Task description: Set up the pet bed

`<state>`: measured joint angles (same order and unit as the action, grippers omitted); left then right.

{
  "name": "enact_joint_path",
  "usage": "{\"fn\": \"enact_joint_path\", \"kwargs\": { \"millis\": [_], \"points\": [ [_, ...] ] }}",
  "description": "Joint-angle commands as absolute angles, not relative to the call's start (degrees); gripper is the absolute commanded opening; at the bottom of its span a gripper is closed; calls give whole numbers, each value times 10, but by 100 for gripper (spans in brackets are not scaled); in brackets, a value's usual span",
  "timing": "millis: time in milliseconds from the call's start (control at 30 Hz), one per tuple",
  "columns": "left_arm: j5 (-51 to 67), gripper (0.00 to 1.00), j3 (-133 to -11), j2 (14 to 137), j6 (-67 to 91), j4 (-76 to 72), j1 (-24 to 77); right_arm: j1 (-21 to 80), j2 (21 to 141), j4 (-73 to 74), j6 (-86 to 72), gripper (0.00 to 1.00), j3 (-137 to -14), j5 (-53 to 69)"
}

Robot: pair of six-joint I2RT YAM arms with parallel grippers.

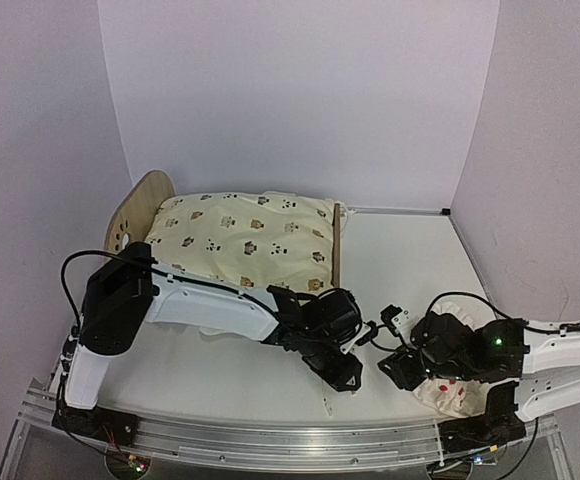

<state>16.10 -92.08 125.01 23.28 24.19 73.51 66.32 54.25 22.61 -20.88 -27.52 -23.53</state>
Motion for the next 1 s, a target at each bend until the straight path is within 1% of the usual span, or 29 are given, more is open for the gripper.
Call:
{"fn": "enact_joint_path", "kwargs": {
  "millis": [0, 167, 400, 533, 667, 767, 967],
  "points": [
    [139, 52, -897, 1163, 244, 273, 742, 666, 575, 225, -227, 54, -305, -235],
    [122, 52, -866, 1130, 260, 298, 746, 661, 617, 210, -231, 54, -312, -203],
    [117, 53, -848, 1141, 271, 298, 755, 656, 649, 194, -230, 53, -320, -185],
    [106, 64, -853, 1148, 271, 308, 763, 653, 645, 188, -225, 53, -322, -183],
    [104, 66, -847, 1150, 273, 308, 766, 649, 644, 179, -214, 53, -327, -178],
    [85, 66, -840, 1137, 281, 322, 774, 642, 644, 176, -205, 55, -337, -173],
    [64, 63, -804, 1116, 302, 306, 777, 606, 667, 159, -170, 65, -376, -132]
  ]
}}
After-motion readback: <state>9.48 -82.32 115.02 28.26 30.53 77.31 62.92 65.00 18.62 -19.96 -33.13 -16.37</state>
